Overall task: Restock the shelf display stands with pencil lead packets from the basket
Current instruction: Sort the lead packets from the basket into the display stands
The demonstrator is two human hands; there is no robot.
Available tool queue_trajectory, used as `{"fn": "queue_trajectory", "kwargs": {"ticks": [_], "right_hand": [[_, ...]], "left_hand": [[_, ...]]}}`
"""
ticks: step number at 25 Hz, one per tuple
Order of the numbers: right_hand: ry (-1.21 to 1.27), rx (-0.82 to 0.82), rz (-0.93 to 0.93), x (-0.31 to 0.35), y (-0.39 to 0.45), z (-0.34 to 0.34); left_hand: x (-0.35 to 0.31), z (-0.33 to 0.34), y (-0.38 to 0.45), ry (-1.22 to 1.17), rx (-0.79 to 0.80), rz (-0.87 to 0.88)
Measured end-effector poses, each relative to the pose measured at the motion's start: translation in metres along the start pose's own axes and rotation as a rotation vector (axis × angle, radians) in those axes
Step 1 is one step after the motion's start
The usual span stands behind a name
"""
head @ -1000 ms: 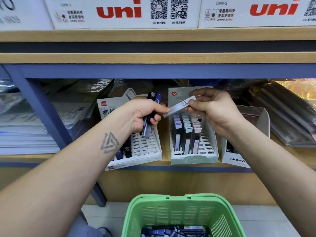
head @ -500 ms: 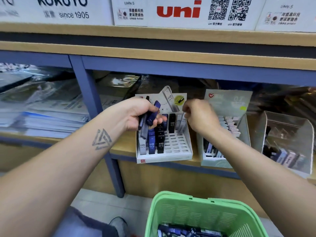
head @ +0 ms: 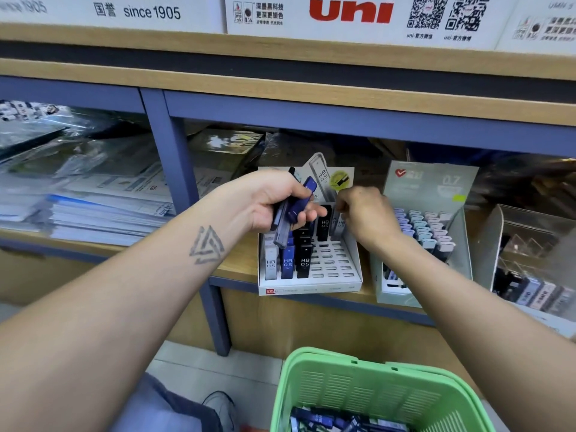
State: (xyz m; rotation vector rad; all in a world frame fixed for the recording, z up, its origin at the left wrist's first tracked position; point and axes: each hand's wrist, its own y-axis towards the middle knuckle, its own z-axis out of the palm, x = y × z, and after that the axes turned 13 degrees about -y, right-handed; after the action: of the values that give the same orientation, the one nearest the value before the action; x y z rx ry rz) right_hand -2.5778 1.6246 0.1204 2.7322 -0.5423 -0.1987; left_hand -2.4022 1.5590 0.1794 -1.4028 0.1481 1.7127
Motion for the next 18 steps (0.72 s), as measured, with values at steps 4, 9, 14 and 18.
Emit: {"fn": "queue_trajectory", "kwargs": {"ticks": [4, 9, 14, 18], "right_hand": [[-0.107, -0.055, 0.024, 0.004, -0.004, 0.0], [-0.137, 0.001, 0.094, 0.014, -0.011, -0.003], [0.153, 0.011, 0.142, 0.007, -0.007, 0.003], [1.226, 0.166, 0.321, 0.009, -0.006, -0.028]], "left_hand": [[0.0, 0.002, 0.001, 0.003, 0.009, 0.006], [0.003, 0.0, 0.003, -0.014, 0.002, -0.004], [0.005, 0.0, 0.001, -0.025, 0.012, -0.05], [0.007, 0.002, 0.0, 0.025, 0.024, -0.059]]}}
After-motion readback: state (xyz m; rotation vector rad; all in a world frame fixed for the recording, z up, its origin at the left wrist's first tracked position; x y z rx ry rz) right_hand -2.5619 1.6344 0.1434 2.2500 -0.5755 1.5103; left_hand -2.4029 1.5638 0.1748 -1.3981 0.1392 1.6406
